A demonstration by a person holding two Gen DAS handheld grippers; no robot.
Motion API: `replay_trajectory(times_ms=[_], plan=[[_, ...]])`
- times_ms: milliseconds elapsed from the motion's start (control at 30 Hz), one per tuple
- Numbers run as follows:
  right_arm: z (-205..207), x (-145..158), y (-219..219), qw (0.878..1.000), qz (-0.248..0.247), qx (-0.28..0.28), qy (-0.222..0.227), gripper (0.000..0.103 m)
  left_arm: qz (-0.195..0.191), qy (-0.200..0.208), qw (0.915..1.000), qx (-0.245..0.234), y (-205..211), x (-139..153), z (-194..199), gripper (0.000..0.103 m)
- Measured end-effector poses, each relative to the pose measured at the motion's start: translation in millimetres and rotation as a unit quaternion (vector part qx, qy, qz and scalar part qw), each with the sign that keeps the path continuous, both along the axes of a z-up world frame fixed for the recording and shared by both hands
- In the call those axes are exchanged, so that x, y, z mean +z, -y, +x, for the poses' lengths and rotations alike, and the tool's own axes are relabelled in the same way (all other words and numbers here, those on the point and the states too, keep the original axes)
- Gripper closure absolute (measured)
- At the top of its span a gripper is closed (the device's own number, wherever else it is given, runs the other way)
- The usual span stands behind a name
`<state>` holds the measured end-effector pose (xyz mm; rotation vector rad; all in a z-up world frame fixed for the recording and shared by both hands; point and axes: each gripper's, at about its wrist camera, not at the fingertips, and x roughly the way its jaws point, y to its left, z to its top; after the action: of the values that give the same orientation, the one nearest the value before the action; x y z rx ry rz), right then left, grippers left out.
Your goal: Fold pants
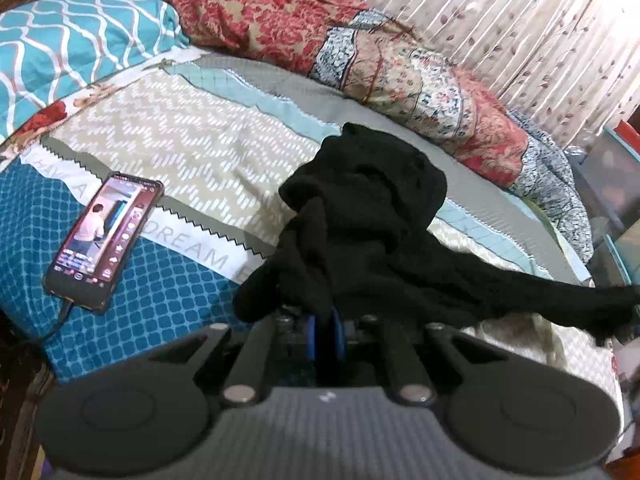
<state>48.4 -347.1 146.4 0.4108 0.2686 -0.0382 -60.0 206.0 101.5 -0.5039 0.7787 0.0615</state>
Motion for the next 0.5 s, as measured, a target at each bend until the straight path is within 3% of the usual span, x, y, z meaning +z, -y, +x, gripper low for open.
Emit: replay_trajectory(times_ms=[133,267,367,500], plan=[[-24,34,39,0.996,-0.013,-0.077,0.038,0.096,-0.011,-0.002,0.9999,0.005,-8,5,-13,0.095],[-16,35,68,0.990,-0.022,-0.137,0.012,0.096,-0.010,-0.014,0.9998,0.003,-7,-2,-17,0.095],[26,19,78,0.987,-0.052,-0.146,-0.046,0.096,-0.004,-0.023,0.9997,-0.003,-1,-11,-14,0.095],[82,-35,95,0.976,-0.061,-0.102,-0.184,0.076,0.017,-0.056,0.9982,-0.006,12,-28,-8,0.094]])
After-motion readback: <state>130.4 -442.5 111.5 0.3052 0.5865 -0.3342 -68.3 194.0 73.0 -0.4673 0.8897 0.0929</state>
